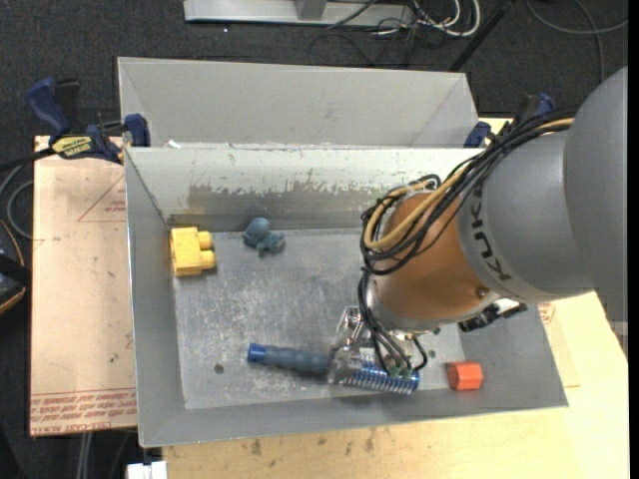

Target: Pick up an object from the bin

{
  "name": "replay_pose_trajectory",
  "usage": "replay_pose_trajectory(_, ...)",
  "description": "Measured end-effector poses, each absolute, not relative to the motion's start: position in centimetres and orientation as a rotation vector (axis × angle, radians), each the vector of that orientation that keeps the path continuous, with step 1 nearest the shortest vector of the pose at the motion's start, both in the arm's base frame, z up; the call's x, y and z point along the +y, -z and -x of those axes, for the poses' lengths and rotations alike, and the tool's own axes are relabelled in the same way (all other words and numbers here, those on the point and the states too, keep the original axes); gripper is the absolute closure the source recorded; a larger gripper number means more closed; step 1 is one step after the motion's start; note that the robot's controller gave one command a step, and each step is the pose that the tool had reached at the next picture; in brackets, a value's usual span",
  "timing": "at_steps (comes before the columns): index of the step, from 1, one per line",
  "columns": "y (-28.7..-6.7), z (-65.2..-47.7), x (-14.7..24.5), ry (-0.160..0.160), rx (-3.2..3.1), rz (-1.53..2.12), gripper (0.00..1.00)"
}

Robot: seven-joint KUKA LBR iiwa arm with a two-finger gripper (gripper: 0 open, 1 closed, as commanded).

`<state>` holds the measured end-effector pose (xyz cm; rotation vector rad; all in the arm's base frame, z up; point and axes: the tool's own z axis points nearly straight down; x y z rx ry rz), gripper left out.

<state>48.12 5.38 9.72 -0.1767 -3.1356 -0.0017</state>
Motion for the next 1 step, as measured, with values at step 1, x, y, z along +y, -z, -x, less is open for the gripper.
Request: replay_pose_trajectory(1, -22.32, -48.82, 7.15, 0.004, -3.141, 0.233, 1.0)
